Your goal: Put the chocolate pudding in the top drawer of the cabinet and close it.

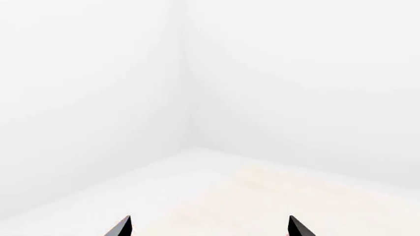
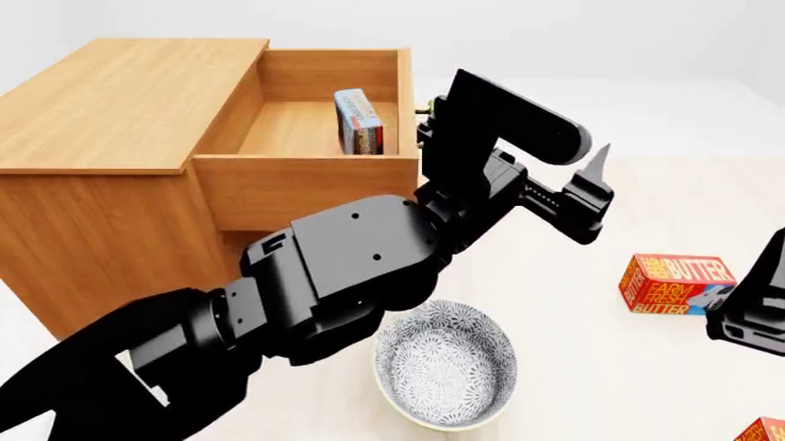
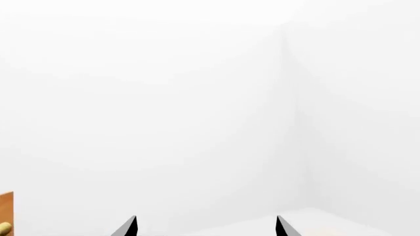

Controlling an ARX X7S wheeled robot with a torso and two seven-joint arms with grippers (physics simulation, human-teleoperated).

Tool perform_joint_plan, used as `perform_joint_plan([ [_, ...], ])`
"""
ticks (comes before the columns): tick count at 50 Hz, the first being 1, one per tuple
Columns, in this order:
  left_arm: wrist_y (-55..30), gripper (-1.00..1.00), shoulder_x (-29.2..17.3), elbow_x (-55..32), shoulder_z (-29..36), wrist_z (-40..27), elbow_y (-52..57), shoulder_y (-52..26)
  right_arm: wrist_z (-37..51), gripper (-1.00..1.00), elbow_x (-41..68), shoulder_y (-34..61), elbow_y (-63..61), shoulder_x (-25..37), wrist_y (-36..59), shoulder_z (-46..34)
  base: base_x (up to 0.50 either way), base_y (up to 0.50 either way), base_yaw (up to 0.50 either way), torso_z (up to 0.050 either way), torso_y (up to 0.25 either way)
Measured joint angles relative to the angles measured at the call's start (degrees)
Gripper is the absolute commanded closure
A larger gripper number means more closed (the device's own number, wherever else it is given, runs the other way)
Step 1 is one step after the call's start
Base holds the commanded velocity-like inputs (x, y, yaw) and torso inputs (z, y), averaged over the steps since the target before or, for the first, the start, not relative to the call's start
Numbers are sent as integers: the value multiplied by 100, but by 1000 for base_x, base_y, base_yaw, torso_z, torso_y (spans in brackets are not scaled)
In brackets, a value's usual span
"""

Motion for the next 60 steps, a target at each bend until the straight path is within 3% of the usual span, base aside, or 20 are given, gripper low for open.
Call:
perform_joint_plan([
  [37, 223, -100, 351, 61, 265, 647, -666, 224, -278, -100, 194, -380, 194, -150, -72, 340, 0, 0, 0, 0, 0],
  [60, 107, -100, 463, -105, 315, 711, -1293, 267, -332, -100, 201, -525, 194, -235, 58, 541, 0, 0, 0, 0, 0],
])
